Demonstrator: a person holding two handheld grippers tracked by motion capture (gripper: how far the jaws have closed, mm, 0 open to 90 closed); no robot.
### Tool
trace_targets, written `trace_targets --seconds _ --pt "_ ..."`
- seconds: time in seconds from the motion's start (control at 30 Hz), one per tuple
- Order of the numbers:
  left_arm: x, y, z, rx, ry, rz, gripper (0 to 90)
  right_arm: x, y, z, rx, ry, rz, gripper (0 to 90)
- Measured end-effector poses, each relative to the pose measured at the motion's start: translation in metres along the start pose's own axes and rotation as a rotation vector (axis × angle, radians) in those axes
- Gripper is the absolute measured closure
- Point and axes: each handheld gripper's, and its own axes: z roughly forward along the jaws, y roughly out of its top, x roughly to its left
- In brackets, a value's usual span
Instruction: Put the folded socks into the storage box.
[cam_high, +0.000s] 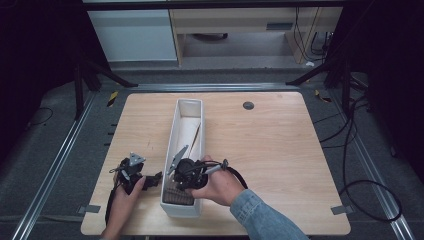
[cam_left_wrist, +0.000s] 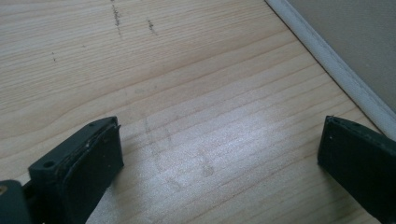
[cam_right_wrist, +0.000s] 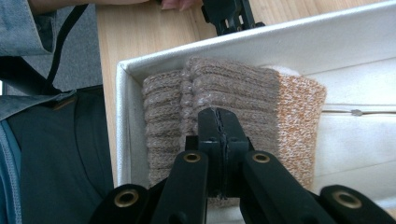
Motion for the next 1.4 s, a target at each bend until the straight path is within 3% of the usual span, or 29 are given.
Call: trace_targets --seconds 0.7,1.4 --pt "0.000 0.000 0.000 -0.001 0.000 -0.002 0.0 0.004 -0.007 0.014 0.029 0.015 0.018 90.0" --pt "0.000 0.000 0.000 -0.001 0.000 -0.001 0.0 0.005 -0.008 0.016 0.040 0.021 0.002 90.0"
